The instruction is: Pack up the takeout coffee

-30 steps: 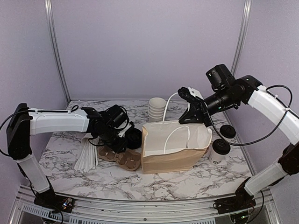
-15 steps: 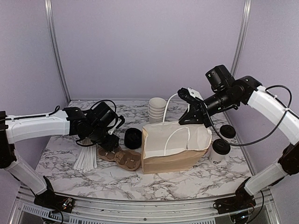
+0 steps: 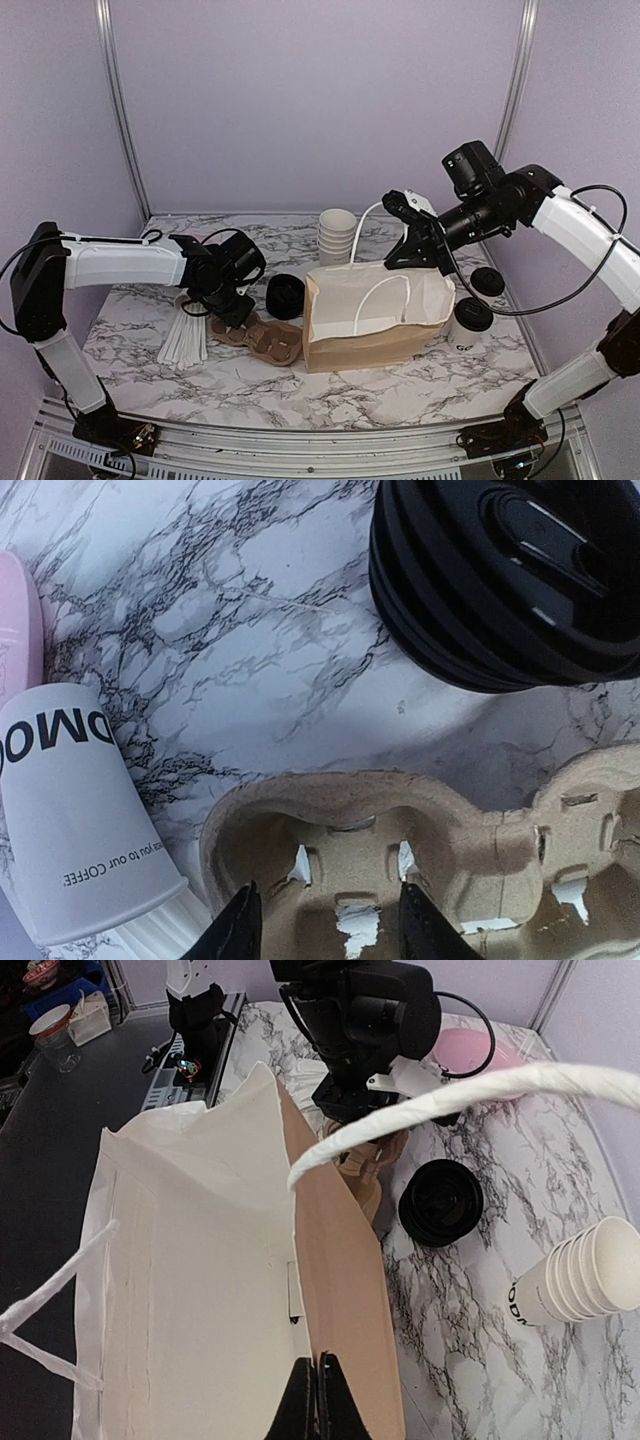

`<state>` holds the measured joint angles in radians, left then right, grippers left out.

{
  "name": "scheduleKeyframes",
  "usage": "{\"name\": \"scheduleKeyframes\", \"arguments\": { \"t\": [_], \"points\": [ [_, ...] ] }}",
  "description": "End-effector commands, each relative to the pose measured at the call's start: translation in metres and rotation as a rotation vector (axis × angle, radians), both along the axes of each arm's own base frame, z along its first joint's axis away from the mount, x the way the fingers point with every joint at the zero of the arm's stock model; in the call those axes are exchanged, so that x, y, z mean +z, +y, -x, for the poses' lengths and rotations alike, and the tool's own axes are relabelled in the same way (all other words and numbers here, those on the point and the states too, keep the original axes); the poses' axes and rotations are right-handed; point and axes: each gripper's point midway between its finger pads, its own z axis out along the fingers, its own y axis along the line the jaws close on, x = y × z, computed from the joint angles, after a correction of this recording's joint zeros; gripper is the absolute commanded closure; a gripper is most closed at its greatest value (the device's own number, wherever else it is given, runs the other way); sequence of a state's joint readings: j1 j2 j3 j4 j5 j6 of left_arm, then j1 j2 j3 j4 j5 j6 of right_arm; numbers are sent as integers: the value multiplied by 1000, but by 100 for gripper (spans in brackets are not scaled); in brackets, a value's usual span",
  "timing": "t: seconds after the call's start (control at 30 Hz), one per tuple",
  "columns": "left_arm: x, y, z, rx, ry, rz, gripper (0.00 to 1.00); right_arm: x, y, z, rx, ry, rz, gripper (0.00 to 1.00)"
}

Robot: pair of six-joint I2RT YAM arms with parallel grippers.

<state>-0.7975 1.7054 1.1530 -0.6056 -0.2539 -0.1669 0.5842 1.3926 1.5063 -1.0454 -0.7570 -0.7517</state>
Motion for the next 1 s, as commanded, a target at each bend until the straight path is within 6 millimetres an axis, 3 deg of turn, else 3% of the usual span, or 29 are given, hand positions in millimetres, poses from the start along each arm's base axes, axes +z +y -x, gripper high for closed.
{"name": "scheduleKeyframes", "arguments": {
  "t": [0.0, 0.1, 0.23, 0.47, 0.7, 0.97],
  "points": [
    [22, -15, 0, 59, -2, 122, 48, 12, -4, 0, -20, -34, -29, 100],
    [30, -26, 9, 6, -4, 147, 45, 9, -3, -2, -20, -32, -23, 100],
    [24, -32, 20, -55, 49, 149, 45, 8, -2, -3, -15, -24, -21, 100],
    [18, -4, 10, -22, 4, 14, 48, 6, -2, -3, -17, -27, -20, 100],
    [3, 6, -19, 22, 13, -37, 65, 4, -2, -3, -16, -20, -19, 100],
    [-19, 3, -24, 68, 99, -17, 82, 7, -4, -2, -23, -33, -18, 100]
  ]
}}
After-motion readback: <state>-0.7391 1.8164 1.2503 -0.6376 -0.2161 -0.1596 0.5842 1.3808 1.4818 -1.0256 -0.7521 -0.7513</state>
